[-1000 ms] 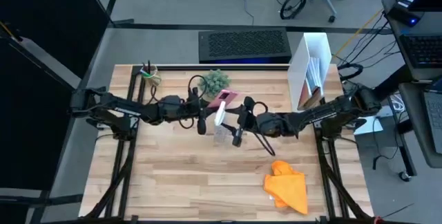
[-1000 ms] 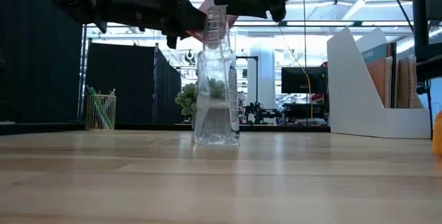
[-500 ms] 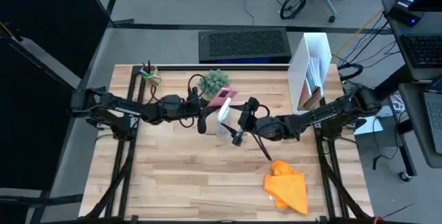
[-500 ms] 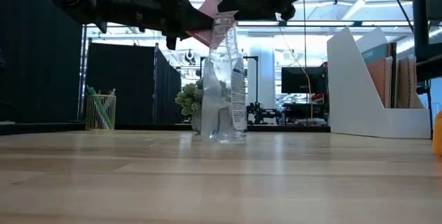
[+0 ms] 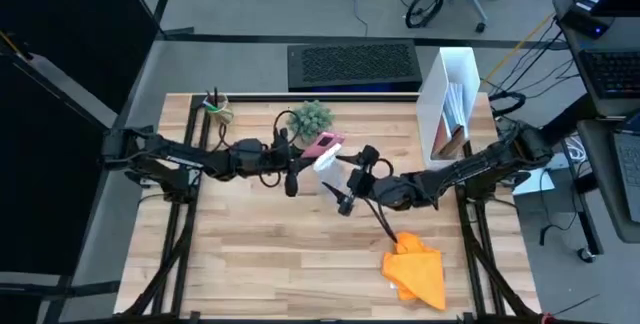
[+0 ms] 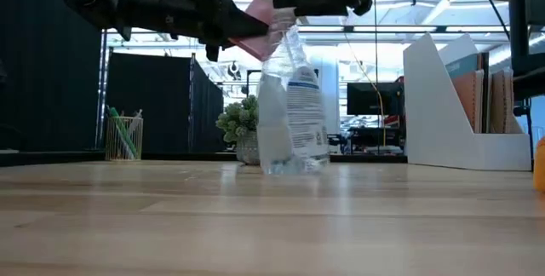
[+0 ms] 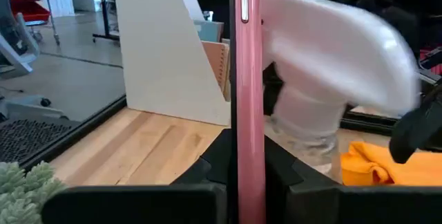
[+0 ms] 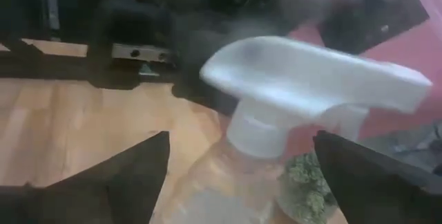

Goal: Apply microfiber cloth
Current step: Spray the back of the cellphone using the spray bottle

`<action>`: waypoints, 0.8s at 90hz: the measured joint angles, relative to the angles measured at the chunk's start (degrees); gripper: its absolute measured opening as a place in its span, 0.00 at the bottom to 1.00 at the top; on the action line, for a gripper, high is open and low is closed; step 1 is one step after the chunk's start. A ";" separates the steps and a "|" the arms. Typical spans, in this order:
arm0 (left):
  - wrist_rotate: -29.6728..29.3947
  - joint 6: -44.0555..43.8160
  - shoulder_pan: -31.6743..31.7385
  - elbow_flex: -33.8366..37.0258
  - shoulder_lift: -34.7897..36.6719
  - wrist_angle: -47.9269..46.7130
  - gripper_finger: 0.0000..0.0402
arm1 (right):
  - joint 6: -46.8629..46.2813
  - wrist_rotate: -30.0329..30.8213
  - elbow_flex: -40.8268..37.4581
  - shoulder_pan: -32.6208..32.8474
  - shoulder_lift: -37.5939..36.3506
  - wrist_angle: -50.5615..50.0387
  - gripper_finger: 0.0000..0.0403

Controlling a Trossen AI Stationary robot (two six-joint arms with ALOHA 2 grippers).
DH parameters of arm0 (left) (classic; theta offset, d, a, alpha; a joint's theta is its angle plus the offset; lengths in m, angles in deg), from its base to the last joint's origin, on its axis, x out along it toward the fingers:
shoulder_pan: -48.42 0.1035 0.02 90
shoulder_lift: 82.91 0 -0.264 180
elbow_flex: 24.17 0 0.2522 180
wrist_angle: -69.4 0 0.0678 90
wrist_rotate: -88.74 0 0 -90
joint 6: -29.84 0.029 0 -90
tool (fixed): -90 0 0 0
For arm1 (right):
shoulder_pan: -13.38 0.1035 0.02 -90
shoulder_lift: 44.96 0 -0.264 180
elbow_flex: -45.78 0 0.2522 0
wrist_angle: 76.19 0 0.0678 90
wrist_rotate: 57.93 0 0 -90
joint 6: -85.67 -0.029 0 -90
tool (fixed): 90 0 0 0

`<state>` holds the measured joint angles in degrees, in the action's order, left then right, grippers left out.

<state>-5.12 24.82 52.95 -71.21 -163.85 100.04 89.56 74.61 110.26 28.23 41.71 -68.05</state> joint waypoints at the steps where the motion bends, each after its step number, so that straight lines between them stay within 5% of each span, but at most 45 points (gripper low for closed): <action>1: -0.02 -0.01 0.01 0.00 0.00 0.00 0.04 | -0.35 0.01 0.00 0.00 -0.01 -0.14 0.84; 44: -0.57 -0.49 -0.19 0.00 0.00 -0.48 0.04 | -12.03 -7.65 0.02 0.98 -0.04 -4.87 0.84; 72: -1.97 -2.53 -4.62 0.00 -0.02 -13.74 0.04 | -18.67 -6.55 0.02 0.76 -0.02 -14.38 0.84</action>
<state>-7.09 22.28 48.33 -71.21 -163.88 86.30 70.88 68.06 110.28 29.00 41.69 -82.43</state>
